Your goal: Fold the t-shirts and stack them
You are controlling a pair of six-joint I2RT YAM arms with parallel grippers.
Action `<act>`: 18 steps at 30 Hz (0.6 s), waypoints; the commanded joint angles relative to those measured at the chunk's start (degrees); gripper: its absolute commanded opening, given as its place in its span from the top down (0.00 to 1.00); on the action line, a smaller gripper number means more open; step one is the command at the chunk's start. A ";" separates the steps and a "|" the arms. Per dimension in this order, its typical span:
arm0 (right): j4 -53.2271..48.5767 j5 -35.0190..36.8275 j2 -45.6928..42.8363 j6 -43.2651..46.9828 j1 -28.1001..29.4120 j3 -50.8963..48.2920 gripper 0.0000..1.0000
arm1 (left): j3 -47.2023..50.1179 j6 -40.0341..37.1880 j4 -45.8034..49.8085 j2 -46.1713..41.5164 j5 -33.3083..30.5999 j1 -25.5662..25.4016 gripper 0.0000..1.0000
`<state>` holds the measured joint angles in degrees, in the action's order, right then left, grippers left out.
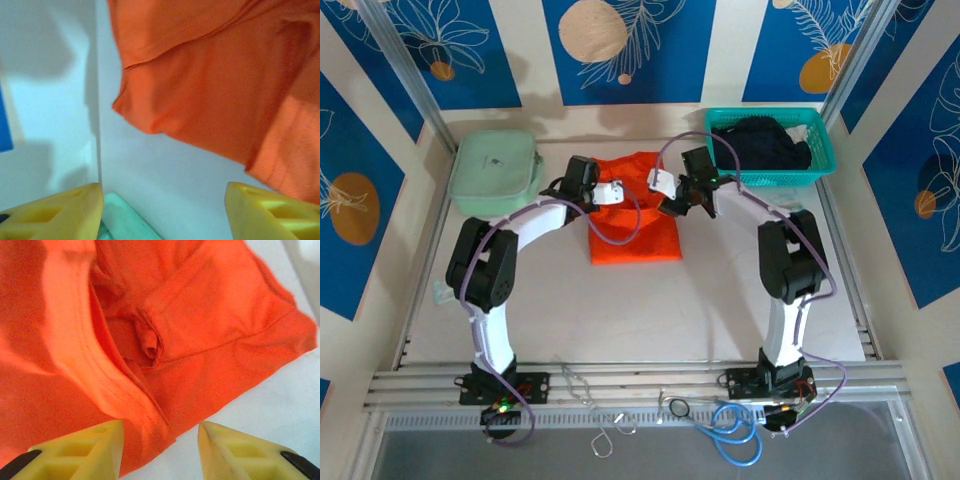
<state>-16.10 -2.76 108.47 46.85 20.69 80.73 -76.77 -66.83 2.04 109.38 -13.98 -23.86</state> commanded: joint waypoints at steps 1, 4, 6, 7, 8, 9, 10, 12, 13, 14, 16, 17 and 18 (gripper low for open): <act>0.33 -8.26 -9.40 5.19 -0.47 -4.20 0.53 | 2.72 3.16 -4.48 -9.06 2.07 0.65 0.29; -4.65 -11.97 -15.28 14.69 -0.64 -9.27 0.46 | 9.36 1.29 -1.71 -18.74 14.30 0.65 0.27; -9.41 -12.78 -18.27 18.33 -0.56 -10.65 0.40 | 15.25 -3.77 0.75 -25.58 22.41 0.48 0.28; -11.24 -12.90 -19.59 19.50 -0.43 -11.38 0.39 | 18.02 -6.14 1.80 -28.74 25.08 0.20 0.28; -12.51 -12.92 -20.73 21.09 -0.15 -12.22 0.39 | 20.21 -7.63 2.76 -30.94 26.03 -0.35 0.28; -13.61 -12.45 -22.22 23.46 0.25 -13.64 0.38 | 22.26 -9.54 4.58 -33.03 25.99 -1.33 0.28; -14.60 -11.58 -23.37 26.49 0.85 -15.22 0.38 | 24.06 -11.98 7.63 -34.87 25.58 -2.66 0.29; -17.50 -8.82 -24.73 32.25 2.00 -17.18 0.38 | 27.60 -18.22 13.51 -37.38 23.29 -5.51 0.29; -18.82 -7.08 -24.79 34.44 2.64 -17.80 0.37 | 30.00 -21.69 15.48 -38.35 21.32 -7.12 0.29; -19.34 -5.68 -24.69 35.93 3.11 -18.33 0.37 | 31.77 -24.04 16.66 -38.78 19.61 -8.31 0.29; -20.41 -1.98 -23.31 39.55 4.19 -19.09 0.37 | 33.89 -26.49 18.46 -38.66 17.21 -10.02 0.29; -21.23 -0.47 -22.40 40.52 4.67 -19.07 0.37 | 34.30 -26.39 18.42 -38.40 17.04 -10.28 0.29; -22.11 0.94 -21.24 41.81 5.20 -18.90 0.37 | 34.57 -25.66 17.97 -37.98 17.28 -10.33 0.29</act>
<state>-33.26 -6.50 85.30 80.86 24.91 62.08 -43.16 -87.05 14.76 71.07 4.45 -33.95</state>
